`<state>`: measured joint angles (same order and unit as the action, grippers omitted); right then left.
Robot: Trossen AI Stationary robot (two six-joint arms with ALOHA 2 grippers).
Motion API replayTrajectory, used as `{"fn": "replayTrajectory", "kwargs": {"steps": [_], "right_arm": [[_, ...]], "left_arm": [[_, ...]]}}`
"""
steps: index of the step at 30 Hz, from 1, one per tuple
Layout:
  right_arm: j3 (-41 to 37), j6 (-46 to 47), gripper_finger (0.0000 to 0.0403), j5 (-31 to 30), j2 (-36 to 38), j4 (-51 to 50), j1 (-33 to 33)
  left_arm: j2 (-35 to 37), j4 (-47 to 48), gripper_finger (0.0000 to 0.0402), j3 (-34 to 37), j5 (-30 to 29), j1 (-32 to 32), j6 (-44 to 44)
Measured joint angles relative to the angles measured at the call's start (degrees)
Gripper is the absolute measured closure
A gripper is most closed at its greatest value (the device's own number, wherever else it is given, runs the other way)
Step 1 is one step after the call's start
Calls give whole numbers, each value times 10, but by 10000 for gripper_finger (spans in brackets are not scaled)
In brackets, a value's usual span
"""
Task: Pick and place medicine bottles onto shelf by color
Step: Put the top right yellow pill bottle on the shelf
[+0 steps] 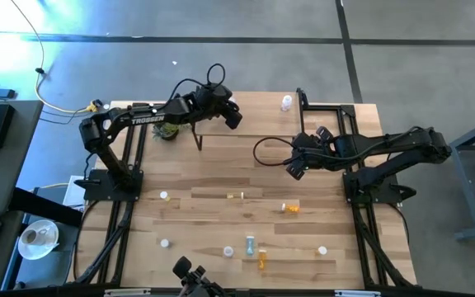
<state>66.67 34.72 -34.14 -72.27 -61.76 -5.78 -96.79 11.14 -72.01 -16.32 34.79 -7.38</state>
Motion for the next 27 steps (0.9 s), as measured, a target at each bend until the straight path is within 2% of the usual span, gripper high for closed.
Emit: {"fn": "replayTrajectory", "kwargs": {"steps": [20, 27], "right_arm": [[0, 0, 224, 1, 0, 0, 0], [0, 0, 224, 1, 0, 0, 0]], "left_arm": [[0, -1, 295, 0, -9, 1, 0], [0, -2, 258, 0, -7, 1, 10]]}}
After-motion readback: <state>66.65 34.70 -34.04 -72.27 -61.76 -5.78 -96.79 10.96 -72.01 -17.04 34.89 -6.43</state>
